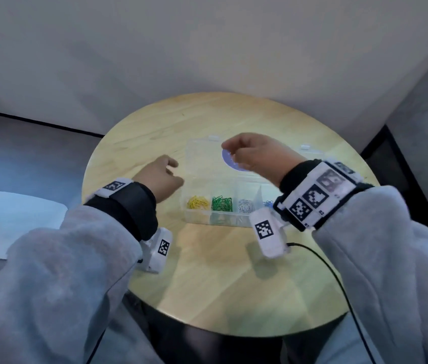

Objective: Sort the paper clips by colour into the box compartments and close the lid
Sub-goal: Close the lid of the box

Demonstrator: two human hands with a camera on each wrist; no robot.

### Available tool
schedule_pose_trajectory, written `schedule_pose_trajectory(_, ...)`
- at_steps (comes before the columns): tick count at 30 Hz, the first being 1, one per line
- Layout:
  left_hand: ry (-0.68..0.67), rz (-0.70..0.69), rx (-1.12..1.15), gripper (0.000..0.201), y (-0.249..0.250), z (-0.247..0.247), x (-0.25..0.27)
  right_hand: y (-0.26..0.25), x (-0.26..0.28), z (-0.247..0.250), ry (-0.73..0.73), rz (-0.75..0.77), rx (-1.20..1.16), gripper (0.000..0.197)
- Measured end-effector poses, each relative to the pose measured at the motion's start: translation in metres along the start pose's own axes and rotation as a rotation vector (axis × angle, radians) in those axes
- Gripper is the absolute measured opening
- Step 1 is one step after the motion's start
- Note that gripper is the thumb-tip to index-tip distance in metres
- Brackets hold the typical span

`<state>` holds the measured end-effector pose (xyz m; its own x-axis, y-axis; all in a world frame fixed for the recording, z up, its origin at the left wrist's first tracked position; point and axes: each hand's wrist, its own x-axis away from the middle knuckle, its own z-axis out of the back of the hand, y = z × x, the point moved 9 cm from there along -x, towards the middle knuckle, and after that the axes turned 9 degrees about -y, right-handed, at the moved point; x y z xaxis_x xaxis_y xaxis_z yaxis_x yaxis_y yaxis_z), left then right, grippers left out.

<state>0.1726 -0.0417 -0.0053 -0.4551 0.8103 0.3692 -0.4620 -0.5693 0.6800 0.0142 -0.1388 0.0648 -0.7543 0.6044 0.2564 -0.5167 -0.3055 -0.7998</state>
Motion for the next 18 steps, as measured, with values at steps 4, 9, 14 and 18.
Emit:
schedule_pose_trajectory(4, 0.183, -0.274, -0.252, 0.06, 0.06, 0.019, 0.01, -0.005, 0.026, 0.061, 0.305, 0.074, 0.48, 0.043)
schedule_pose_trajectory(9, 0.122, -0.335, -0.573, 0.076, 0.09, -0.01, 0.002, 0.057, 0.029, 0.072, 0.16, -0.228, 0.753, 0.076)
schedule_pose_trajectory(14, 0.08, -0.33, -0.559, 0.069, 0.085, -0.017, 0.009, 0.071, 0.045, 0.063, 0.187, -0.176, 0.799, 0.05)
schedule_pose_trajectory(18, -0.125, -0.242, -0.482, 0.049, 0.067, -0.037, 0.02, 0.096, 0.053, 0.039, 0.061, -0.254, 0.756, 0.043)
